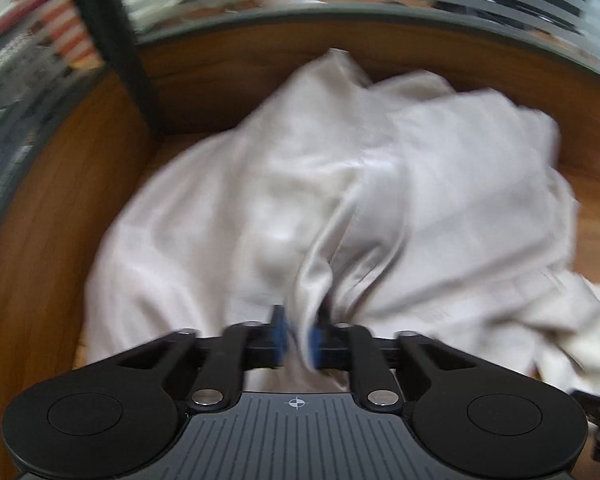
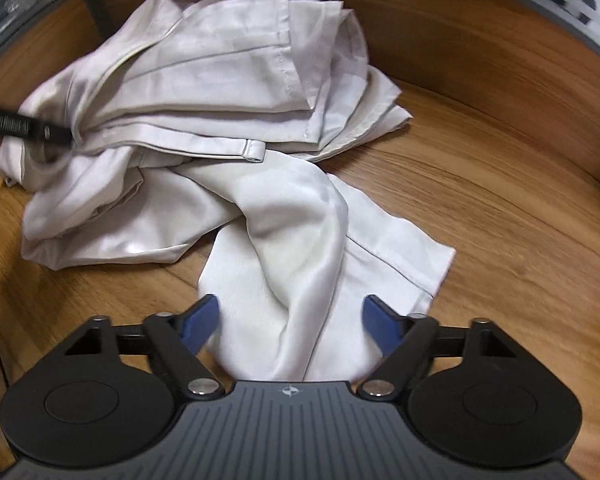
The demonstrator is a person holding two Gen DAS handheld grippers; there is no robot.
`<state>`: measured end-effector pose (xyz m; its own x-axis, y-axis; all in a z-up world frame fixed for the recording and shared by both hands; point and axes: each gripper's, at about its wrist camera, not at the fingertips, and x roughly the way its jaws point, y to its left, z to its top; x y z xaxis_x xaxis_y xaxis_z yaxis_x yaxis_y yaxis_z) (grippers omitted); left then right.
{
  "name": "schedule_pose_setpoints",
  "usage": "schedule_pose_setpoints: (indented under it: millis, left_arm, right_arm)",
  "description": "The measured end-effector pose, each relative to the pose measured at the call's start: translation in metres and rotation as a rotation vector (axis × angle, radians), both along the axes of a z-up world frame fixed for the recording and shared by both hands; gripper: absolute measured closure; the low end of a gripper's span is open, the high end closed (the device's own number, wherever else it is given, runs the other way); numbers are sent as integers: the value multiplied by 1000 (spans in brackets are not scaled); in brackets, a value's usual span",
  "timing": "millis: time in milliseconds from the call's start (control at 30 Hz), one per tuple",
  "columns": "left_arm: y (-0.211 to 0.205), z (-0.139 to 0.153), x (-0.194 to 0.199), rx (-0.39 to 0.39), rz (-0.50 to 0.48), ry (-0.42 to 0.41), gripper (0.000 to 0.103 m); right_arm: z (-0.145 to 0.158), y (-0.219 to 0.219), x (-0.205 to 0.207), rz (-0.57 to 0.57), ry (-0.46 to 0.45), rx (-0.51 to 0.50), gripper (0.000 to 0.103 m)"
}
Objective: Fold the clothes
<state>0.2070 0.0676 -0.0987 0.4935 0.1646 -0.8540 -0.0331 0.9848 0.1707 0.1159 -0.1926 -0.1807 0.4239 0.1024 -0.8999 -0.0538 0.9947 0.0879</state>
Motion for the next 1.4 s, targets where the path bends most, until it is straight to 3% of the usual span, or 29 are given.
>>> schedule_pose_setpoints:
  millis: [33, 100, 133, 200, 433, 633, 733, 900, 1167, 1333, 1400]
  left_arm:
    - [7, 1, 5, 14, 36, -13, 93]
    - [21, 0, 11, 35, 89, -12, 94]
    - [28, -2, 14, 46, 114, -9, 94]
    - [41, -4, 19, 62, 156, 0, 94]
    - [52, -3, 4, 36, 131, 29, 88]
    - [43, 20, -25, -87, 29, 27, 54]
    - [26, 30, -37, -106, -65, 17, 37]
    - [-7, 37, -46, -133, -204, 29, 26]
    - [-62, 23, -41, -122, -372, 58, 11]
    - [-97, 15, -38, -116, -476, 77, 9]
    - [-111, 12, -36, -113, -518, 84, 9]
  right_arm:
    - [-2, 1, 2, 10, -1, -10, 47]
    - [-2, -1, 2, 11, -11, -29, 88]
    - [-2, -3, 2, 8, -8, -20, 96]
    - [-2, -11, -1, -17, -2, -3, 101]
    - [9, -46, -39, -106, -6, -4, 101]
    - [25, -65, -84, -165, -15, -49, 102]
    - [28, -77, -104, -217, -11, -57, 102]
    - [32, -94, -133, -293, 4, -84, 102]
    - [41, -124, -174, -406, 23, -77, 101]
    - [53, -116, -184, -396, 3, -13, 91]
    - [53, -108, -184, -370, -6, -5, 76]
